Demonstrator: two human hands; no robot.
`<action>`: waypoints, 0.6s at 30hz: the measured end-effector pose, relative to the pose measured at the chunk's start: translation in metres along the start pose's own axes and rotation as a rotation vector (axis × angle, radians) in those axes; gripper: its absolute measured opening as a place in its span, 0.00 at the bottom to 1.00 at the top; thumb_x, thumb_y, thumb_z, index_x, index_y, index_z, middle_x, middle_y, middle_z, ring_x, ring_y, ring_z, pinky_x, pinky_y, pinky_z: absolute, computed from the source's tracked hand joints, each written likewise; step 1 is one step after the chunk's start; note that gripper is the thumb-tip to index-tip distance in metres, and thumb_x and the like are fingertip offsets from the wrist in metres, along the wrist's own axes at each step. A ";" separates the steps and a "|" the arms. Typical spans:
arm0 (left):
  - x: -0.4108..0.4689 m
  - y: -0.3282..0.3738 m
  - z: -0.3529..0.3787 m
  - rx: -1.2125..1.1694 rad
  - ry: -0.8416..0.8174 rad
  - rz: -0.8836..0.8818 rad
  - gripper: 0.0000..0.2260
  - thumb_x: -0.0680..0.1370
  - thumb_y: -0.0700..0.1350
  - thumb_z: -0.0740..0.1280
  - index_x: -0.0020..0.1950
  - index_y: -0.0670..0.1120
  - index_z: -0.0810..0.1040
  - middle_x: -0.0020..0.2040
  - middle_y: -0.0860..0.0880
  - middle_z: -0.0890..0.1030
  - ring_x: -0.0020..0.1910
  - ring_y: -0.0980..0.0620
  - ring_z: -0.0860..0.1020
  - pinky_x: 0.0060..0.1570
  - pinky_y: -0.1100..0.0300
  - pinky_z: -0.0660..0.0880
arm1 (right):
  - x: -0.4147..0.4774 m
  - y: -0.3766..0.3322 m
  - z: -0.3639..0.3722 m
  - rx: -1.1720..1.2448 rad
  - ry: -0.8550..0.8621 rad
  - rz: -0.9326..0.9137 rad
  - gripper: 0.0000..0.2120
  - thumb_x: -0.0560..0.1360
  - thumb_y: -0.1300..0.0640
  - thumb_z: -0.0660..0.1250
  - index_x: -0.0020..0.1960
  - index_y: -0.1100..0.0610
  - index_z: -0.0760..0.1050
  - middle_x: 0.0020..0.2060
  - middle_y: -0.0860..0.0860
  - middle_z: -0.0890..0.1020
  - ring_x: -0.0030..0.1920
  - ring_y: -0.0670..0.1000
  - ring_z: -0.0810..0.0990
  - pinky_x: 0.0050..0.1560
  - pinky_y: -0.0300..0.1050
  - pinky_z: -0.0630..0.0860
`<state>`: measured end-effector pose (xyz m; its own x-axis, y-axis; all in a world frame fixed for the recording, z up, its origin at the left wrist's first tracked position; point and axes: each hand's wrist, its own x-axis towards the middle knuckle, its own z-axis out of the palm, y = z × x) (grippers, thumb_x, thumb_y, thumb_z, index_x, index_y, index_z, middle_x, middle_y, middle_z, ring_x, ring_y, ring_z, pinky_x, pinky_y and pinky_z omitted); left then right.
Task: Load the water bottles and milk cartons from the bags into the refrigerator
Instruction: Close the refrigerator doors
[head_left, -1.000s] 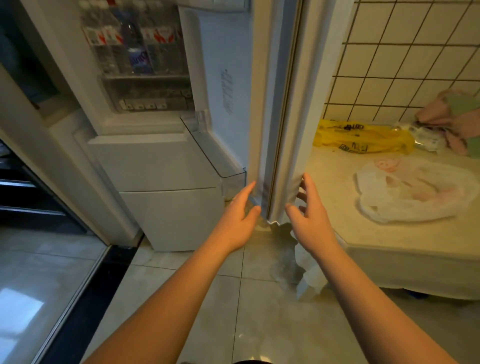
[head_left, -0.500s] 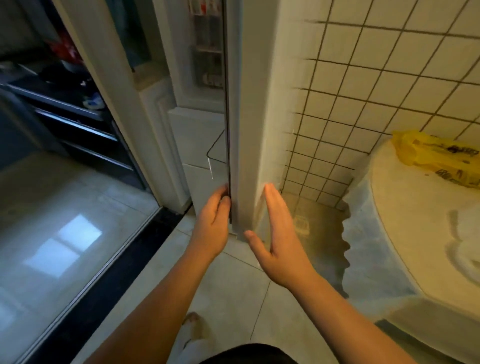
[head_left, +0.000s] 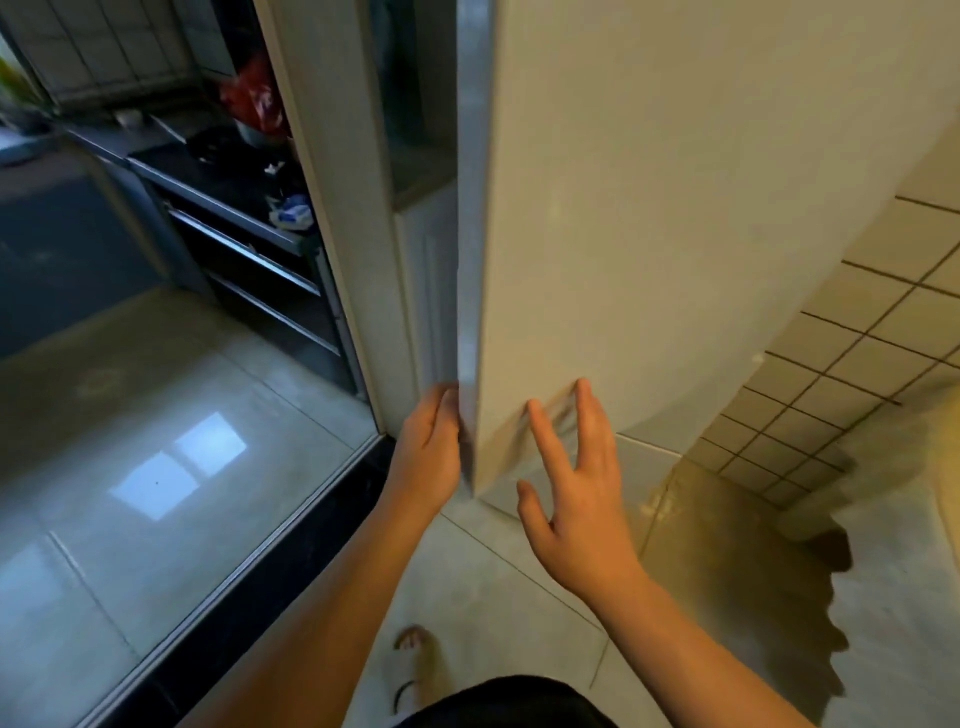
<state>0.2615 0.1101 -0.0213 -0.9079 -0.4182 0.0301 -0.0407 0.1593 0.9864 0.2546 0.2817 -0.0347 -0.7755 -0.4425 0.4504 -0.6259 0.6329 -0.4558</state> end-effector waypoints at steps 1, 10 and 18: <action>0.015 -0.001 -0.008 0.010 -0.014 -0.002 0.14 0.85 0.53 0.53 0.52 0.52 0.77 0.41 0.55 0.79 0.42 0.58 0.78 0.45 0.57 0.73 | 0.011 -0.003 0.011 -0.012 0.002 0.019 0.40 0.74 0.58 0.70 0.80 0.48 0.53 0.79 0.56 0.45 0.79 0.60 0.45 0.75 0.58 0.53; 0.160 -0.015 -0.055 0.051 -0.178 0.048 0.14 0.82 0.60 0.53 0.59 0.57 0.74 0.54 0.56 0.80 0.54 0.59 0.79 0.57 0.48 0.78 | 0.123 -0.013 0.091 -0.163 0.036 0.176 0.40 0.71 0.55 0.66 0.80 0.49 0.53 0.79 0.57 0.45 0.79 0.60 0.44 0.73 0.64 0.56; 0.269 -0.012 -0.052 0.077 -0.222 0.040 0.18 0.83 0.58 0.52 0.65 0.51 0.73 0.54 0.58 0.78 0.53 0.63 0.78 0.56 0.51 0.78 | 0.209 0.015 0.126 -0.416 -0.013 0.268 0.39 0.71 0.51 0.68 0.79 0.47 0.57 0.80 0.52 0.44 0.79 0.60 0.45 0.72 0.69 0.51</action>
<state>0.0397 -0.0511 -0.0166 -0.9786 -0.2045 0.0246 -0.0264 0.2428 0.9697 0.0729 0.1190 -0.0439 -0.9071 -0.2356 0.3488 -0.3201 0.9242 -0.2083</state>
